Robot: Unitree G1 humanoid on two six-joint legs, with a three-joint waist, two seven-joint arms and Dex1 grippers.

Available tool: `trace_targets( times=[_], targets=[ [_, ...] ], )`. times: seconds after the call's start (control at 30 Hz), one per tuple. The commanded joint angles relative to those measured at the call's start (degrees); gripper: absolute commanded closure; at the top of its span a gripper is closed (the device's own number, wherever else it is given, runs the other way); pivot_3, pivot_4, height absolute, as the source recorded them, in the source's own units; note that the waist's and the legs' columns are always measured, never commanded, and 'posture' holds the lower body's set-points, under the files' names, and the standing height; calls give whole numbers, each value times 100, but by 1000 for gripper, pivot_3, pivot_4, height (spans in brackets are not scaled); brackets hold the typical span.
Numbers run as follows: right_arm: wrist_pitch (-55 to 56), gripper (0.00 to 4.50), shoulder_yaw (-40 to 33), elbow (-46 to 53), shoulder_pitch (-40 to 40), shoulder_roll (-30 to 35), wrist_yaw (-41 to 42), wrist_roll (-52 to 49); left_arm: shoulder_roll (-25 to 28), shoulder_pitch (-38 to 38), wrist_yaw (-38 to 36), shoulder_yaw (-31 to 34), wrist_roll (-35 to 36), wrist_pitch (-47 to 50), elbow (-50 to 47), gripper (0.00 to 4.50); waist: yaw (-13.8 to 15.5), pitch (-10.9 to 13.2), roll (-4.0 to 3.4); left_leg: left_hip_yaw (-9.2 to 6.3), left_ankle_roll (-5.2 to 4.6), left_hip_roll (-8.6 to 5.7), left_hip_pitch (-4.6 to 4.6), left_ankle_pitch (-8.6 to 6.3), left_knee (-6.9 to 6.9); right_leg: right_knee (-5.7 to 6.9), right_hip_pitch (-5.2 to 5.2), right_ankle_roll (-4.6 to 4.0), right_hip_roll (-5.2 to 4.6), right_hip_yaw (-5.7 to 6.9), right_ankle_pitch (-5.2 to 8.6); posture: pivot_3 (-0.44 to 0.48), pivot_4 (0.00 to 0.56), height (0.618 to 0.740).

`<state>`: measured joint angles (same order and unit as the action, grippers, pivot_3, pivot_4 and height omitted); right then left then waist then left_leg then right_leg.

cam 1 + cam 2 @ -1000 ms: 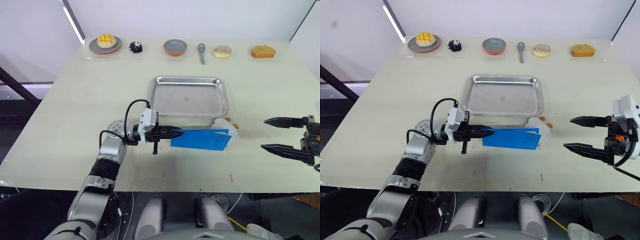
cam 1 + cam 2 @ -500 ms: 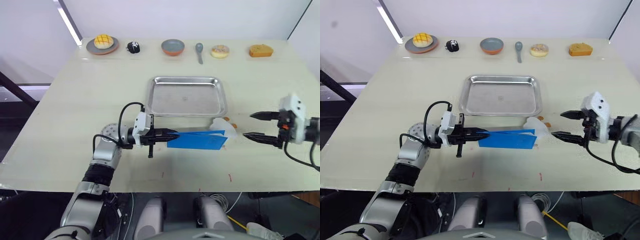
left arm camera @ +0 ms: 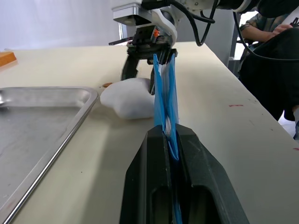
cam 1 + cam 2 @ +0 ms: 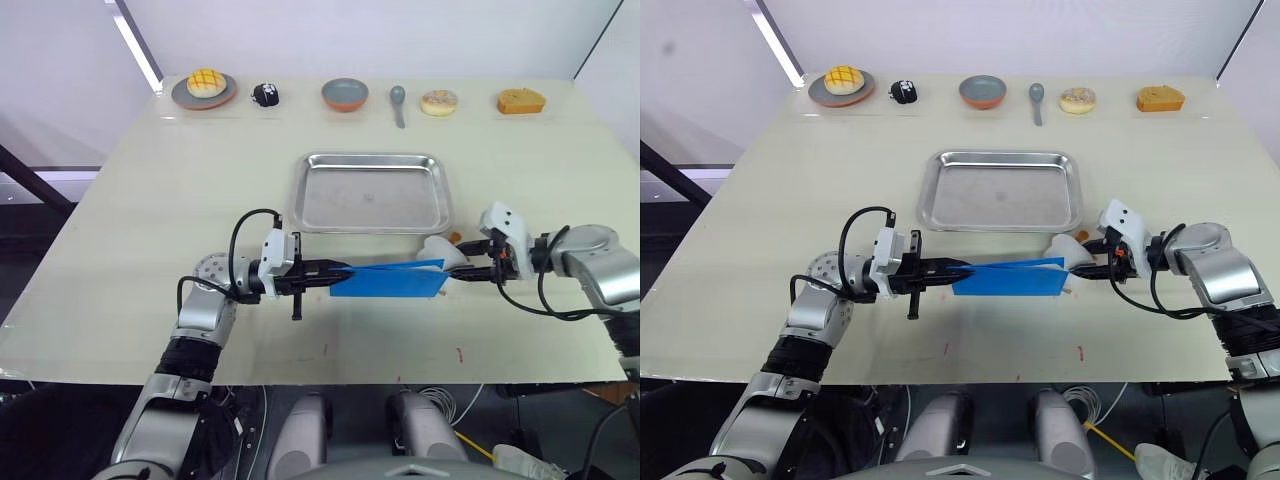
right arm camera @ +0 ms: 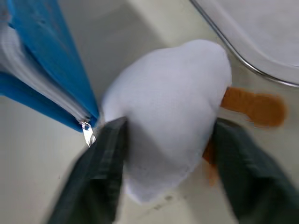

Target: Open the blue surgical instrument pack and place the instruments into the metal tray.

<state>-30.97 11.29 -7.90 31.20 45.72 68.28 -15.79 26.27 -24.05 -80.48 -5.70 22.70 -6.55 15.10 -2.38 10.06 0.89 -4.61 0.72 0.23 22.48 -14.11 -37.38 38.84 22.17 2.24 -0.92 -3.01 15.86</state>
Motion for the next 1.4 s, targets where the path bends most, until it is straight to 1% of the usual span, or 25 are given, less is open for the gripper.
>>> trace_targets(
  times=[0.03, 0.07, 0.1, 0.23, 0.37, 0.57, 0.67, 0.77, 0.83, 0.93, 1.2, 1.4],
  targets=[
    [52, 3740, -115, 113, 53, 31, -4, 53, 70, 95, 49, 60, -26, -18, -69, 4500, 0, 0, 0, -1, 0, 0, 0, 0, 0, 0, 0, 0, 0, 1, 0, 0, 150, 740],
    [57, 4275, -170, 143, 27, 37, -32, 34, 65, 100, 53, 55, -29, -30, -61, 4500, 0, 0, 0, -1, 0, 0, 0, 0, 0, 0, 0, 0, 0, 1, 0, 0, 150, 740],
    [48, 4438, -234, 190, -5, 58, -50, 2, 60, 103, 59, 50, -32, -36, -56, 4500, 0, 0, 0, -1, 0, 0, 0, 0, 0, 0, 0, 0, 0, 1, 0, 0, 150, 740],
    [-124, 4438, -599, 491, -177, 200, -110, -220, 46, 102, 67, 36, -46, -63, -31, 4500, 5, 0, 0, -1, 0, -1, 1, 0, 0, 0, 0, 0, -1, 1, 0, 0, 150, 740],
    [-693, 4438, -1469, 1246, -602, 560, -211, -802, 33, 83, 89, 15, -91, -99, 38, 4500, 24, 0, -1, -7, 0, -2, 4, 0, 0, -1, 0, 0, -3, 2, 0, 0, 150, 740],
    [-1293, 4438, -2294, 1992, -1064, 806, -473, -1369, 39, 83, 142, -45, -205, -116, 129, 4500, 12, -1, -2, -6, -1, -1, -3, 0, 0, 0, -4, 1, 0, 4, 0, 0, 150, 740],
    [-1642, 4438, -2655, 2332, -1069, 821, -612, -1786, 76, 43, 147, -105, -315, -186, 238, 4500, 15, -1, -2, 0, -1, -1, -2, 0, 0, 0, -4, 1, 0, 1, 0, 0, 150, 740],
    [-1910, 4438, -2792, 2573, -934, 754, -734, -2186, 85, 11, 130, -141, -353, -254, 302, 4500, 14, -2, -2, 1, -1, -2, -3, 0, 0, -1, -5, 1, -1, 1, 0, 0, 150, 740],
    [-2132, 4438, -2806, 2778, -728, 667, -852, -2518, 77, -16, 122, -165, -364, -277, 322, 4500, 12, -2, -3, 2, -1, -1, -4, 0, 1, 0, -5, 1, 0, 0, 0, 0, 150, 740],
    [-2271, 4438, -2652, 2921, -488, 600, -1027, -2720, 70, -41, 122, -204, -393, -301, 320, 4500, 22, -2, -3, 0, -1, -1, -3, 0, 0, 0, -5, 1, 0, 2, 0, 0, 150, 740],
    [-2114, 4438, -1740, 2622, 493, 450, -1156, -2479, 72, -63, 211, -264, -450, -253, 213, 4500, 24, -2, -3, -1, -1, -2, -2, 0, 0, -2, -4, 1, -2, 3, 1, 0, 150, 740],
    [-2040, 4438, -986, 2534, 1078, -130, -1327, -2212, 64, -34, 321, -319, -483, -201, 87, 4500, 23, -2, -3, -5, -1, -2, 3, 0, 1, -3, -2, 1, -3, 5, 0, 0, 150, 740]
  ],
)
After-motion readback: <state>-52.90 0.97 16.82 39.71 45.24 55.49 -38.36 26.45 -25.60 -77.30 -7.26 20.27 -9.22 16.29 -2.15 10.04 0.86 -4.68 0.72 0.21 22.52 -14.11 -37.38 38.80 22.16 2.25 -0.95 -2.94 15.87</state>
